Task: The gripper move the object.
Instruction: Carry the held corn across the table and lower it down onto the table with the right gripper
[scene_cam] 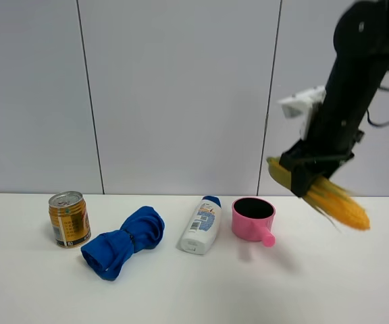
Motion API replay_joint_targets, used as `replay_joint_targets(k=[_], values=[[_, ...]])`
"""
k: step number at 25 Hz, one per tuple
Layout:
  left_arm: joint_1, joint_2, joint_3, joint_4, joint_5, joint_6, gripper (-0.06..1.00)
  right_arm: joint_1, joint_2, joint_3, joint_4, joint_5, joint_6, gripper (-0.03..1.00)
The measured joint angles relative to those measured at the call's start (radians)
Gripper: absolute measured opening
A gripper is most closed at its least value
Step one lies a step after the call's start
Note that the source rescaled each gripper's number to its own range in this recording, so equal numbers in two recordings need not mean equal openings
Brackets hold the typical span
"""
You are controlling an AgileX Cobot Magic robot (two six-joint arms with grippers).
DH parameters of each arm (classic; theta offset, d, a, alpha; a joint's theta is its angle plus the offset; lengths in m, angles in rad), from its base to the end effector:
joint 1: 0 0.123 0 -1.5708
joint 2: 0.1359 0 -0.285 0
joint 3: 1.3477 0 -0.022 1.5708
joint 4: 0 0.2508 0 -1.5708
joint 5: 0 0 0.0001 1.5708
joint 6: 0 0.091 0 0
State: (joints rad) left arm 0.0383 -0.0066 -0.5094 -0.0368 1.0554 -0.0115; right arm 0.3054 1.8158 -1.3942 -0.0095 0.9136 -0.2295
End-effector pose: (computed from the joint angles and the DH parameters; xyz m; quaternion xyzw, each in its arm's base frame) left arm -0.0067 -0.0032 0.2803 -0.0203 0.8472 -0.0113 0.5307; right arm 0.3615 0.1133 0.2397 -0.2630 0.9513 0.0019 0.1607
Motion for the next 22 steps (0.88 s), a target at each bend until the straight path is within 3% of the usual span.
replay_joint_targets(k=[3, 5, 9, 14, 22], values=[[0.0, 0.0, 0.0, 0.0, 0.0, 0.0, 1.0, 0.109, -0.063, -0.145, 0.055, 0.2, -0.203, 0.0], [0.0, 0.0, 0.0, 0.0, 0.0, 0.0, 1.0, 0.187, -0.069, -0.263, 0.092, 0.264, -0.268, 0.0], [0.0, 0.0, 0.0, 0.0, 0.0, 0.0, 1.0, 0.354, -0.023, -0.463, 0.112, 0.286, -0.336, 0.0], [0.0, 0.0, 0.0, 0.0, 0.0, 0.0, 1.0, 0.522, 0.203, -0.69, 0.112, 0.297, -0.37, 0.0], [0.0, 0.0, 0.0, 0.0, 0.0, 0.0, 1.0, 0.651, 0.6, -0.858, 0.076, 0.303, -0.389, 0.0]])
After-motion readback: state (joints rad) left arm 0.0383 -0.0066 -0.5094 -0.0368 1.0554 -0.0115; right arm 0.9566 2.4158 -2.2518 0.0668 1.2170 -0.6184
